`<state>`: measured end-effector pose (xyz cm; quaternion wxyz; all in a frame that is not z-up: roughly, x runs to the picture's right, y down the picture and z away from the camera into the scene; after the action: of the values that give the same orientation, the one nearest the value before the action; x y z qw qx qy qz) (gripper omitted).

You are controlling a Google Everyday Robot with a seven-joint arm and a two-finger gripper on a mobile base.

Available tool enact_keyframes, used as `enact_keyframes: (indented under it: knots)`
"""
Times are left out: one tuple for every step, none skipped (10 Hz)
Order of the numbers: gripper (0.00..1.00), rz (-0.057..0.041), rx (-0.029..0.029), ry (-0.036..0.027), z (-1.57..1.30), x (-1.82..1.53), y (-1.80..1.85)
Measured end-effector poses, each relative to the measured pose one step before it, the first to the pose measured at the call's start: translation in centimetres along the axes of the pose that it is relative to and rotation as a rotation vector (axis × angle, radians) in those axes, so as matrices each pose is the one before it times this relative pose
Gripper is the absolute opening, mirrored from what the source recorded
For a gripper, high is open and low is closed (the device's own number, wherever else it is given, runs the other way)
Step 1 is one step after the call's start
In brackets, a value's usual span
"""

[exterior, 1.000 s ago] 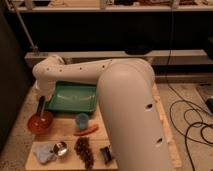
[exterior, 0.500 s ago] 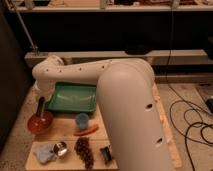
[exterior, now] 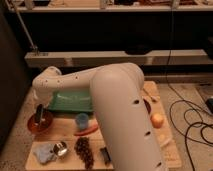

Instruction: Wipe red bowl with eraser

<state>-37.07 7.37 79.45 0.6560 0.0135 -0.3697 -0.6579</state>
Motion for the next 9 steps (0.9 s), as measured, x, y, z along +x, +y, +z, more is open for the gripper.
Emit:
enact_keyframes:
  knots:
    - [0.0,-0.00487,0.00614,0.00192,-0.032,0.079,-0.245]
    - [0.0,-0.00291,0.00322,0.00108,-0.068,0.063,-0.047]
    - [0.0,-0.00313,0.00437,-0.00266,-0.037,-0.023,0.036]
    - [0.0,-0.00491,0.00399,-0.00901,0.056,-0.272,-0.011]
    - [0.0,-0.00239,0.00239,-0.01182,0.028,-0.456,0.05]
    - [0.0,-0.0044,0.00333,-0.01997,0.073,-0.879,-0.005]
    - [0.0,-0.00706,0.00433,-0.01962,0.008,-1.107,-0.121]
    - [0.0,-0.00521,0.004,-0.01033,0.002,-0.53,-0.05]
    - [0.0,-0.00675,0.00401,-0.00698,-0.088,-0.347,-0.035]
